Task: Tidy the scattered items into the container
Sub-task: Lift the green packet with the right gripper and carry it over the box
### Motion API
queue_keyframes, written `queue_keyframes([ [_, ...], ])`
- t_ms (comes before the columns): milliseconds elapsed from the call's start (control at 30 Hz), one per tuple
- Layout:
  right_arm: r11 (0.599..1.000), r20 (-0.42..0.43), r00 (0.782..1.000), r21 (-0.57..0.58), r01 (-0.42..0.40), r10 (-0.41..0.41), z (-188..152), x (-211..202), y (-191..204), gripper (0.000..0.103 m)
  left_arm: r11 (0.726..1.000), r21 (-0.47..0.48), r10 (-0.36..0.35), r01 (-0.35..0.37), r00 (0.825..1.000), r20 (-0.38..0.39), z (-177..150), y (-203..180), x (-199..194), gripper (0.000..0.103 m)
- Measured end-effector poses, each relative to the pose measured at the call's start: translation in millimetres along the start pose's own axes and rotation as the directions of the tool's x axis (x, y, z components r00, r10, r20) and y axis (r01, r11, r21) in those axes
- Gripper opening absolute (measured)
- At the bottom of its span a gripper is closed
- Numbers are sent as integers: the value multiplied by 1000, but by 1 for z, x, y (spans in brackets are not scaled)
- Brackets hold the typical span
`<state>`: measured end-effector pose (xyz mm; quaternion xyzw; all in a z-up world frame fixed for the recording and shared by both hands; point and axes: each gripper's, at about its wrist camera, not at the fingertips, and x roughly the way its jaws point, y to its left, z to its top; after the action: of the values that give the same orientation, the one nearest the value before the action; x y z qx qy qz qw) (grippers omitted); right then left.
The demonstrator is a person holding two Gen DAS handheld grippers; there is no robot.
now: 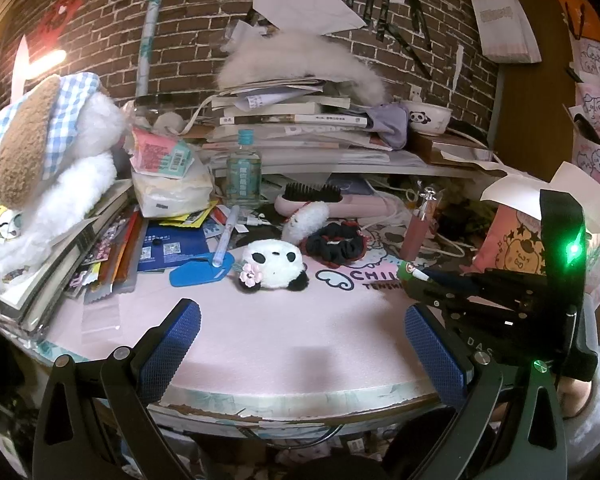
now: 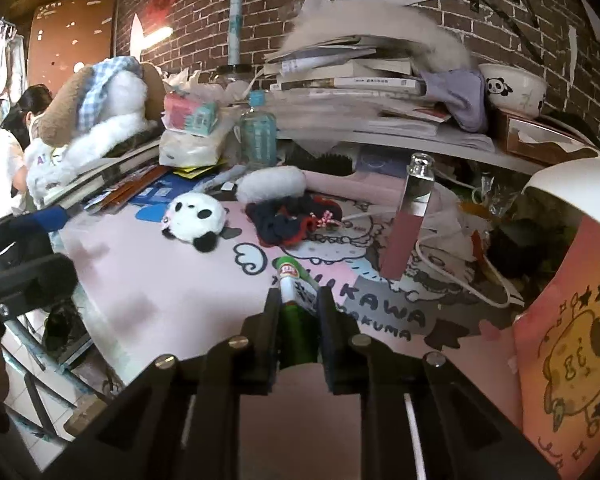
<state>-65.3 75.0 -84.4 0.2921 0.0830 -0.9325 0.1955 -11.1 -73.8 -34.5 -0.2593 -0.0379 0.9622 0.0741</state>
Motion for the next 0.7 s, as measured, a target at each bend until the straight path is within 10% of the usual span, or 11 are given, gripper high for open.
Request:
queue_keyframes([
  [700,1000,61,998,-12,-9,9,3,-16,4,7,1000,-5,-8,8,1000,5,1,-2,-1,102],
])
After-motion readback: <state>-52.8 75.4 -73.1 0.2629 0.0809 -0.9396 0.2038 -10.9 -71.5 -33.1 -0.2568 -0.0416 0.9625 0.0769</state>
